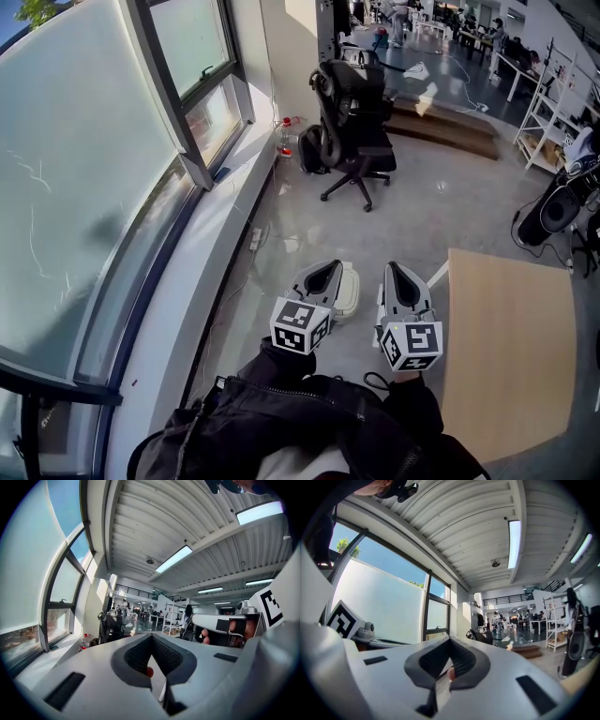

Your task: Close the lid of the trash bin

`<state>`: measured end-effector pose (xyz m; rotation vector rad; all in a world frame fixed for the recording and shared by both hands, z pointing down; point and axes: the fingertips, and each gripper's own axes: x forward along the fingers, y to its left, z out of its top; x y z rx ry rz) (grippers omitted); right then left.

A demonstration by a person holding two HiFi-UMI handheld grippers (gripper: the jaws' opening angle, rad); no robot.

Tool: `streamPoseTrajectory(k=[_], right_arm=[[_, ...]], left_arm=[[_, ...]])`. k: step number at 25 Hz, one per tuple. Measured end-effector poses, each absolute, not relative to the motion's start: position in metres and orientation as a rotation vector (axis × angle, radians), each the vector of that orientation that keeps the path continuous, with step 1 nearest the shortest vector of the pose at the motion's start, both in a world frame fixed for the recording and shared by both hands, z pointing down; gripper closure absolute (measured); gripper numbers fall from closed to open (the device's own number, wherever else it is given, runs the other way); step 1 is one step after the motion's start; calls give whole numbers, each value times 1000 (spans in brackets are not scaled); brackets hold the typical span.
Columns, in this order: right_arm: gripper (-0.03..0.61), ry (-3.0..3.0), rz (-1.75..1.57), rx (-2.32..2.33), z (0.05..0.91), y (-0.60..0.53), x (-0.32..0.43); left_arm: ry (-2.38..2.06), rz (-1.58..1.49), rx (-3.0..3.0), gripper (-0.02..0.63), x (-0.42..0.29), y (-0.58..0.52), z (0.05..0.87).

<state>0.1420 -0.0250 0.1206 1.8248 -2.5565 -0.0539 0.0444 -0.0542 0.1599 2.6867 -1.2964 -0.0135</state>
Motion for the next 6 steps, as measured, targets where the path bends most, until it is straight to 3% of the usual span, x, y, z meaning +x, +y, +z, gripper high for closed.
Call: streamPoseTrajectory(k=[6], right_arm=[[574, -2562, -60, 1820, 122, -31, 145]], left_arm=[[-1304, -14, 2682, 618, 46, -62, 163]])
